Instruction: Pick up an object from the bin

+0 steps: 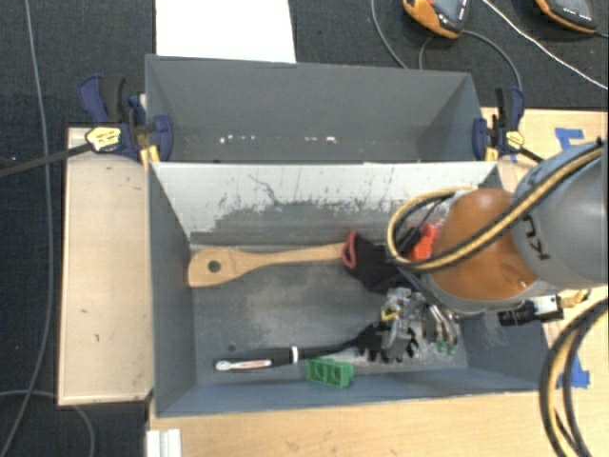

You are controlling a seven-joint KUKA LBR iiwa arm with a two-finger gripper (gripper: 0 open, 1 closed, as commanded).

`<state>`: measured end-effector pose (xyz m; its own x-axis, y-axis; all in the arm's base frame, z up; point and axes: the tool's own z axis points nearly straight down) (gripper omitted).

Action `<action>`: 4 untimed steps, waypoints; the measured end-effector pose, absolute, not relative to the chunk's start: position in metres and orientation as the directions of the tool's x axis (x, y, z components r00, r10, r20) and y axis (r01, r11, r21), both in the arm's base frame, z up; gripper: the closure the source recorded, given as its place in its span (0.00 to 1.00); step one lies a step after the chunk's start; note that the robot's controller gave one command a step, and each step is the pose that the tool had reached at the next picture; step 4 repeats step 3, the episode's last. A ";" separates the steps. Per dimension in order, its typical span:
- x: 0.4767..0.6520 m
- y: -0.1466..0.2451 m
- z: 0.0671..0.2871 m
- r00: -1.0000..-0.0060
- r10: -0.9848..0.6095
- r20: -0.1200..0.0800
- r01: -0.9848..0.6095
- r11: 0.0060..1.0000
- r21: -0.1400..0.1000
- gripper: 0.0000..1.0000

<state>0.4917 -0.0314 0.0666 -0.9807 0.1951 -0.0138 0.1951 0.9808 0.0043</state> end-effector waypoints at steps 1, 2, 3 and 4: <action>0.488 -0.031 0.083 -0.981 0.195 -0.005 0.195 0.981 0.004 1.00; 0.490 -0.030 0.119 -0.981 0.193 -0.012 0.193 0.981 0.006 1.00; 0.490 -0.031 0.142 -0.981 0.192 -0.011 0.192 0.981 0.006 1.00; 0.490 -0.031 0.142 -0.981 0.192 -0.011 0.192 0.981 0.006 1.00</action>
Offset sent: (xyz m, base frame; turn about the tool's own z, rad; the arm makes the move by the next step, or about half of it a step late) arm -0.0021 0.0004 0.0089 0.0002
